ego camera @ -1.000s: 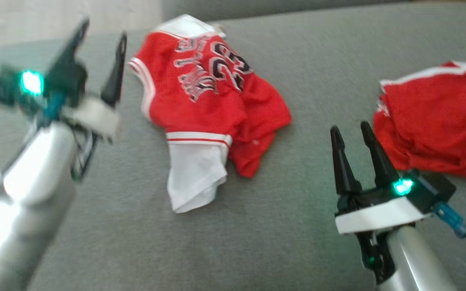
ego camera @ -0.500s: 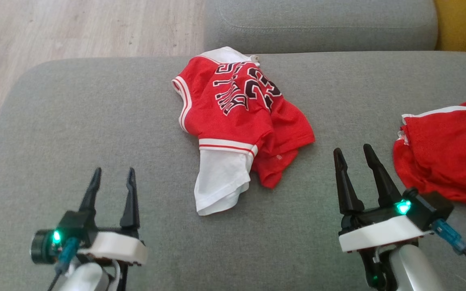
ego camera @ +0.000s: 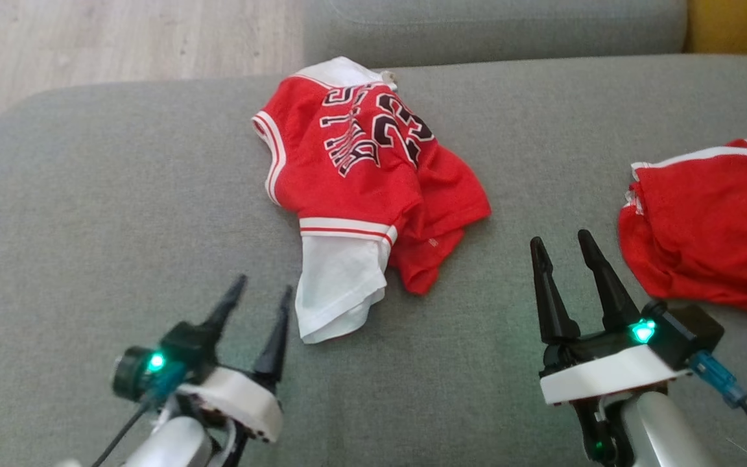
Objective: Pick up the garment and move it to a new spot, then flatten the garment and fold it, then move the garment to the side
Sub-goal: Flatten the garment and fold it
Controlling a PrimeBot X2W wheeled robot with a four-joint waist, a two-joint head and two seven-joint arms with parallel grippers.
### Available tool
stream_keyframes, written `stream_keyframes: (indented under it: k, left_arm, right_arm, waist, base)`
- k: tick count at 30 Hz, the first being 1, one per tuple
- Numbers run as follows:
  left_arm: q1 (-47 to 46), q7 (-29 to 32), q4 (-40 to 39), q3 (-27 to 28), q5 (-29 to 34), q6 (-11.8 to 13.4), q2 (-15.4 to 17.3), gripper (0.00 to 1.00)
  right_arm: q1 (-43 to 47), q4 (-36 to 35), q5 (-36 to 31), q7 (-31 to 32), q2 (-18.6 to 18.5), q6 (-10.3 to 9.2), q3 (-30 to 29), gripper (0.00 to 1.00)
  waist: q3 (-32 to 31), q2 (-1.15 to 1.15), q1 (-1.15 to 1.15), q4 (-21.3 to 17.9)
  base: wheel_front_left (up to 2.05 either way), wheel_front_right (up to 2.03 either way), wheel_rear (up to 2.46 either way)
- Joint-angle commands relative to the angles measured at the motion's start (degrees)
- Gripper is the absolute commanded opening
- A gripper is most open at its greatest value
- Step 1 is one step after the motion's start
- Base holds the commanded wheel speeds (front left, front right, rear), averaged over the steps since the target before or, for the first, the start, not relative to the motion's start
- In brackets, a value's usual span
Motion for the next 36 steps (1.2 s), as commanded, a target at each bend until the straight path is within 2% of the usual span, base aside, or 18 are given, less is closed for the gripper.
stream_keyframes:
  k: [1, 5, 13, 21, 22, 25, 30, 36]
  left_arm:
    - [-3.93, 2.25, 0.05, 0.76, -0.24, -1.1, 0.69, 1.0]
    - [-5.25, 4.16, 2.28, 0.45, -1.13, -1.72, -0.01, 1.0]
    - [-9.39, 6.49, 8.21, -1.28, -2.63, -5.96, -2.0, 1.0]
    - [-13.23, 7.65, 14.35, -2.0, -2.01, -6.6, -2.7, 1.0]
    - [-13.74, 7.76, 14.9, -2.4, -1.73, -7.13, -2.62, 0.0]
    - [-15.1, 6.67, 16.42, -1.93, -1.14, -6.54, -2.3, 0.0]
    - [-16.4, 0.7, 16.76, 1.29, -0.47, -3.11, -1.47, 0.0]
    - [-17.11, -5.05, 14.63, 7.21, -0.64, 1.78, 2.05, 0.0]
  right_arm:
    - [-1.85, -2.07, -0.07, -0.61, -0.1, -0.04, 1.33, 1.0]
    - [-2.39, -2.2, 0.0, -0.61, -0.1, -0.04, 1.5, 1.0]
    - [-3.58, -2.32, -0.06, -0.61, -0.1, -0.04, 1.98, 1.0]
    - [-4.66, -2.77, 0.39, -0.61, -0.1, -0.04, 2.05, 1.0]
    - [-4.71, -2.82, 0.35, -0.61, -0.1, -0.04, 2.07, 1.0]
    - [-4.78, -2.75, 0.28, -0.61, -0.1, -0.04, 2.12, 1.0]
    - [-4.46, -2.19, 0.36, -0.61, -0.1, -0.04, 1.99, 1.0]
    - [-3.71, -1.36, 0.33, -0.61, -0.1, -0.04, 2.56, 1.0]
  waist:
    - [1.1, 0.0, 0.0, -0.63]
    - [2.31, 0.0, 0.0, -1.32]
    - [5.22, 0.0, 0.0, -3.53]
    - [7.56, 0.0, 0.0, -5.8]
    - [7.74, 0.0, 0.0, -5.94]
    - [7.8, 0.0, 0.0, -6.24]
    - [6.36, 0.0, 0.0, -5.52]
    - [3.73, 0.0, 0.0, -3.53]
  base:
    - [0.0, 0.0, 0.0]
    - [0.0, 0.0, 0.0]
    - [0.0, 0.0, 0.0]
    - [0.0, 0.0, 0.0]
    - [0.0, 0.0, 0.0]
    - [0.0, 0.0, 0.0]
    - [0.0, 0.0, 0.0]
    - [0.0, 0.0, 0.0]
